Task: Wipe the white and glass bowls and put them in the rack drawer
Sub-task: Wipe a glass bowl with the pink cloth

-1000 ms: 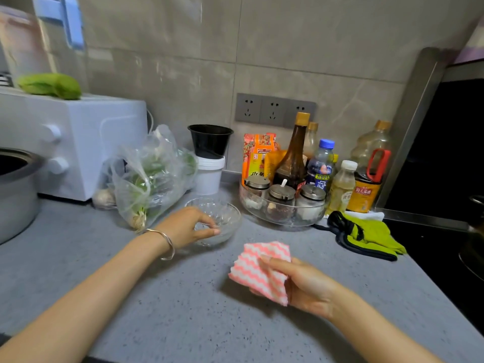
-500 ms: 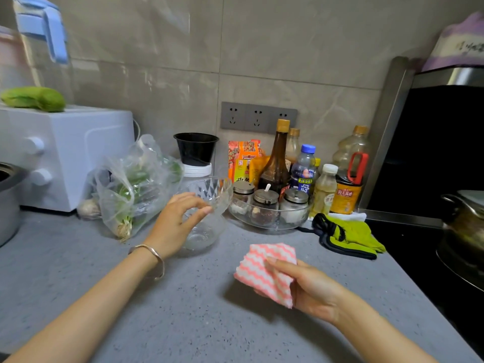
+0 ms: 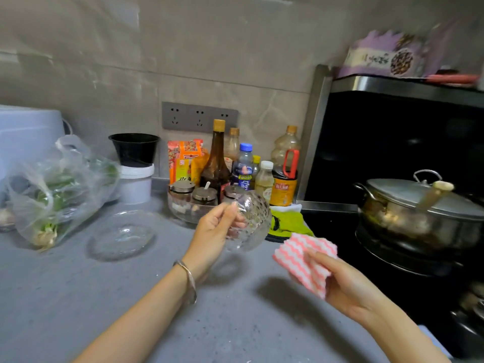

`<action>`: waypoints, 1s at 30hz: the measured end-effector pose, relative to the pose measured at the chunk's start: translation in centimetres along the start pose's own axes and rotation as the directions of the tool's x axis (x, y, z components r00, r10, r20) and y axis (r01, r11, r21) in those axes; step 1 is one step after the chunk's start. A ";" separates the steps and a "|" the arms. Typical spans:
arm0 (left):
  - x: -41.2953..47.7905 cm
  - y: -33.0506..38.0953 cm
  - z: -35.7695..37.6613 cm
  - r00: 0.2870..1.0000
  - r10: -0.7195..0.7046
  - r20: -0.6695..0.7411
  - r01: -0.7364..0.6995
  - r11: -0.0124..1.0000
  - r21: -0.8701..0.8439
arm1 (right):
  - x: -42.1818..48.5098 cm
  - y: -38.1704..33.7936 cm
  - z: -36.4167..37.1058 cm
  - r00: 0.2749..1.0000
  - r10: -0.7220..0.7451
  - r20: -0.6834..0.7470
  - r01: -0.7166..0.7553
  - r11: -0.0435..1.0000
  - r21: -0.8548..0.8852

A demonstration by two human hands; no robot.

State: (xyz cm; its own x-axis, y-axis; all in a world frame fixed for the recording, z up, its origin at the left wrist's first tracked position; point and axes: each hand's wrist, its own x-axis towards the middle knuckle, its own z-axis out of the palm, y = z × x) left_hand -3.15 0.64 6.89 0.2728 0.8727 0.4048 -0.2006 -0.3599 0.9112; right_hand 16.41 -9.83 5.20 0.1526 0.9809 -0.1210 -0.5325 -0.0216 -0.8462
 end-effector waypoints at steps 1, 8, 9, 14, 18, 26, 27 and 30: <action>-0.2 -0.3 1.2 1.000 -0.028 -0.010 0.028 1.000 -0.008 | -0.5 -0.7 -0.9 0.999 -0.049 -0.022 0.049 0.999 -0.003; -2.4 -1.5 7.9 0.973 -0.213 -0.087 0.208 0.976 -0.062 | -2.4 -3.4 -3.6 0.865 -0.501 -0.044 0.432 0.786 -0.442; -2.8 -1.6 8.5 0.969 -0.226 -0.099 0.220 0.973 -0.062 | -2.6 -3.3 -3.2 0.836 -0.548 -0.030 0.453 0.719 -0.527; -4.5 -0.7 11.1 0.963 -0.238 -0.126 0.227 0.969 -0.096 | -3.5 -0.3 -0.9 0.763 -0.596 0.249 0.533 0.363 -0.764; -5.3 -0.3 11.5 0.956 -0.221 -0.193 0.207 0.974 -0.088 | -3.2 0.2 -1.2 0.659 -0.683 0.315 0.445 0.016 -0.895; -6.9 0.6 11.4 0.964 -0.161 -0.209 0.162 0.987 -0.013 | -3.4 -0.8 -1.2 0.776 -0.585 0.238 0.529 0.397 -0.750; -6.9 0.5 11.3 0.963 -0.138 -0.232 0.143 0.990 0.003 | -3.9 0.3 -0.5 0.760 -0.591 0.270 0.510 0.286 -0.811; -6.9 0.3 11.2 0.961 -0.105 -0.258 0.116 0.993 0.030 | -4.6 3.2 1.5 0.613 -0.669 0.421 0.412 -0.185 -0.892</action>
State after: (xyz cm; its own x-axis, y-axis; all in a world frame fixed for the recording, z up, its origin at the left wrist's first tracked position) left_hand 5.46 -9.17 5.19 0.0407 0.9609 0.2738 -0.1396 -0.2658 0.9539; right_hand 12.80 -14.17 3.84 0.0990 0.6971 0.7102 0.9041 0.2351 -0.3568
